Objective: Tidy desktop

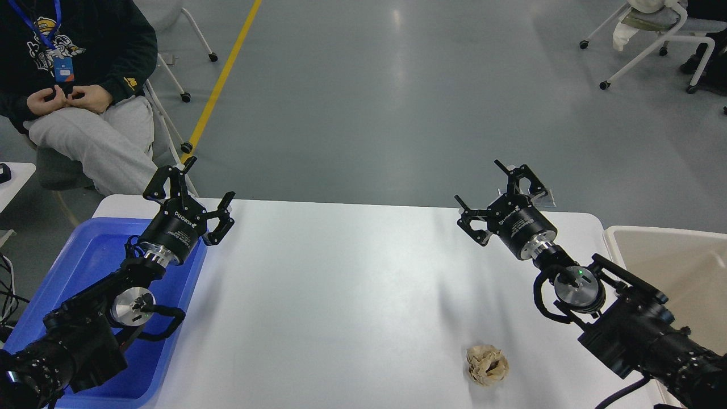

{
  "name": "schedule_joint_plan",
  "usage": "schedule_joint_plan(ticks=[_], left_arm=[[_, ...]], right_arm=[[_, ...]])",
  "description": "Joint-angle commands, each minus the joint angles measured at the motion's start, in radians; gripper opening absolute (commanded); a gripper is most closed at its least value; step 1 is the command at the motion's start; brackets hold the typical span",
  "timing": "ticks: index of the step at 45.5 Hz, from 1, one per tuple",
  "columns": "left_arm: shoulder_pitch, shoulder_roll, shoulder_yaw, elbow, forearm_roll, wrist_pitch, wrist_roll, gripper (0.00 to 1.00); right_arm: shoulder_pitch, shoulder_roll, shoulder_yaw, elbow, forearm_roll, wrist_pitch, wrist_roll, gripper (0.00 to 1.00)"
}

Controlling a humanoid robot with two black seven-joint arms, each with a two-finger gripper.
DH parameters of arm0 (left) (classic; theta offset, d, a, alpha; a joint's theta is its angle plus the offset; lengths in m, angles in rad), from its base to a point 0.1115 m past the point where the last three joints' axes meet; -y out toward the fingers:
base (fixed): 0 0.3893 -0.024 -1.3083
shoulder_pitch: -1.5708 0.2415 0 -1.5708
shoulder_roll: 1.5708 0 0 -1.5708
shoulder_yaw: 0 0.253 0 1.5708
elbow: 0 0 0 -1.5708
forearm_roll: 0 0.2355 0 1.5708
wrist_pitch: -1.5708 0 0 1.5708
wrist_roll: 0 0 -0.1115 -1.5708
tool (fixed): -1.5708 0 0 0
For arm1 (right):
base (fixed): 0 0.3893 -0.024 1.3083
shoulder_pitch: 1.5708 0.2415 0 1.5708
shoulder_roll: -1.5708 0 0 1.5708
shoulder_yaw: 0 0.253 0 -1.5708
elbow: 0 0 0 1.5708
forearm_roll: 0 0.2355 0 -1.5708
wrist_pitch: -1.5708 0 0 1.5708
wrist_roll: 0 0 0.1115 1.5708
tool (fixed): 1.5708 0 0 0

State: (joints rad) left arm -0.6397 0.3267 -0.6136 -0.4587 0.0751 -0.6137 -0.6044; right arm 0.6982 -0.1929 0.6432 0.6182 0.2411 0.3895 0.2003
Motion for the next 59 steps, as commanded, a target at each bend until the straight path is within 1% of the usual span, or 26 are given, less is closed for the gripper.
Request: schedule_joint_plan(ticks=[1,6,12,21,25,29,33,38,42,48,52,59], left_arm=[[0.0,0.0,0.0,0.0,0.0,0.0,0.0,1.0],[0.0,0.0,0.0,0.0,0.0,0.0,0.002,1.0],[-0.002,0.0,0.0,0.0,0.0,0.0,0.002,1.0],[0.0,0.0,0.0,0.0,0.0,0.0,0.002,1.0],[0.0,0.0,0.0,0.0,0.0,0.0,0.003,1.0],[0.0,0.0,0.0,0.0,0.0,0.0,0.003,1.0],[0.0,0.0,0.0,0.0,0.0,-0.001,0.005,1.0],[0.0,0.0,0.0,0.0,0.0,0.0,0.005,1.0],[0.0,0.0,0.0,0.0,0.0,0.0,0.005,1.0],[0.0,0.0,0.0,0.0,0.0,-0.001,0.005,1.0],[0.0,0.0,0.0,0.0,0.0,-0.001,0.006,1.0],[-0.002,0.0,0.0,0.0,0.0,-0.001,0.006,1.0]], right_arm=[[0.006,-0.129,-0.005,0.096,-0.006,-0.015,-0.005,1.0],[0.007,-0.232,-0.028,0.214,-0.072,-0.09,-0.007,1.0],[-0.006,-0.399,-0.065,0.448,-0.146,-0.161,-0.009,1.0],[-0.002,-0.621,-0.171,0.71,-0.174,-0.273,-0.007,1.0],[0.012,-0.703,-0.235,0.833,-0.207,-0.342,-0.007,1.0],[0.023,-0.76,-0.278,0.935,-0.273,-0.415,-0.007,1.0],[0.032,-0.79,-0.333,1.003,-0.339,-0.468,-0.009,1.0],[0.085,-0.813,-0.439,1.028,-0.398,-0.494,-0.01,1.0],[0.158,-0.824,-0.571,1.042,-0.428,-0.5,-0.01,1.0],[0.329,-0.833,-0.816,1.098,-0.47,-0.538,-0.009,1.0],[0.426,-0.823,-0.97,1.109,-0.473,-0.547,-0.007,1.0],[0.53,-0.786,-1.146,1.127,-0.49,-0.564,-0.007,1.0]])
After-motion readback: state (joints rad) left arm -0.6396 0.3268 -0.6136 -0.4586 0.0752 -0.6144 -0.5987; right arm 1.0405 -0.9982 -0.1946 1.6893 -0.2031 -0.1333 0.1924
